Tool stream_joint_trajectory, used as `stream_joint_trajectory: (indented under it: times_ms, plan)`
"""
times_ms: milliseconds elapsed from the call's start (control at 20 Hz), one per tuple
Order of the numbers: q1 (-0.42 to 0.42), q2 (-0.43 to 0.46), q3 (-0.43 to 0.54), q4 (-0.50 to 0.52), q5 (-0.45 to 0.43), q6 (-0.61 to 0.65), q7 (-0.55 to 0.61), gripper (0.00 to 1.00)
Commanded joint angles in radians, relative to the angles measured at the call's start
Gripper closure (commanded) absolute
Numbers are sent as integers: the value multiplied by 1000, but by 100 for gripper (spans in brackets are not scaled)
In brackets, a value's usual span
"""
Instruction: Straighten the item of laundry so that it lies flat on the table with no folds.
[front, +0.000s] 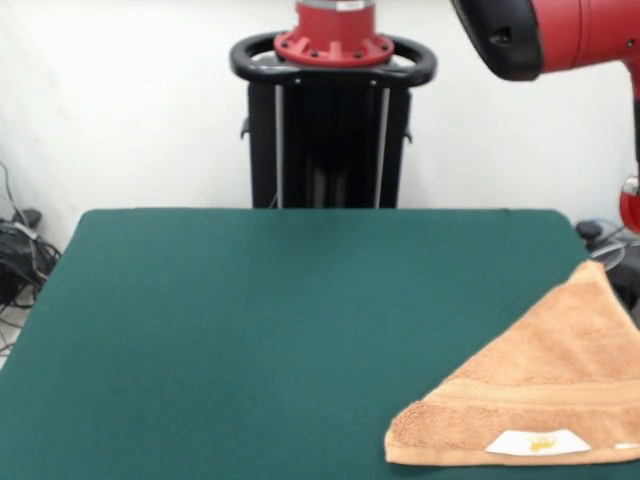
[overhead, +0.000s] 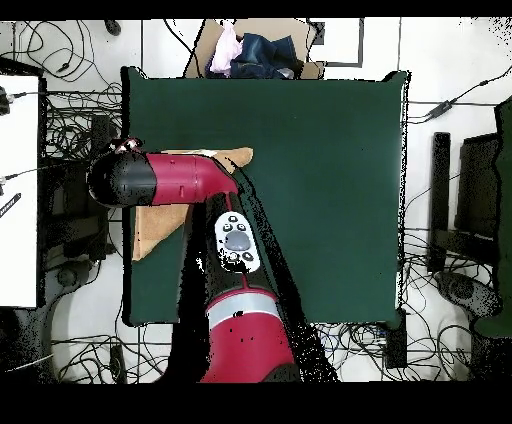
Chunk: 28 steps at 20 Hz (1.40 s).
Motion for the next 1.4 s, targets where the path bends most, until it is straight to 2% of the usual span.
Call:
stream_joint_trajectory:
  times_ms: [50, 100, 700, 1400]
  plan:
    - [-63, 43, 93, 75, -107, 72, -174, 100]
    - [-89, 49, 100, 74, -120, 75, -201, 100]
    - [-173, 47, 157, 52, -251, 150, -272, 100]
    - [-212, 69, 204, 85, -388, 81, -240, 100]
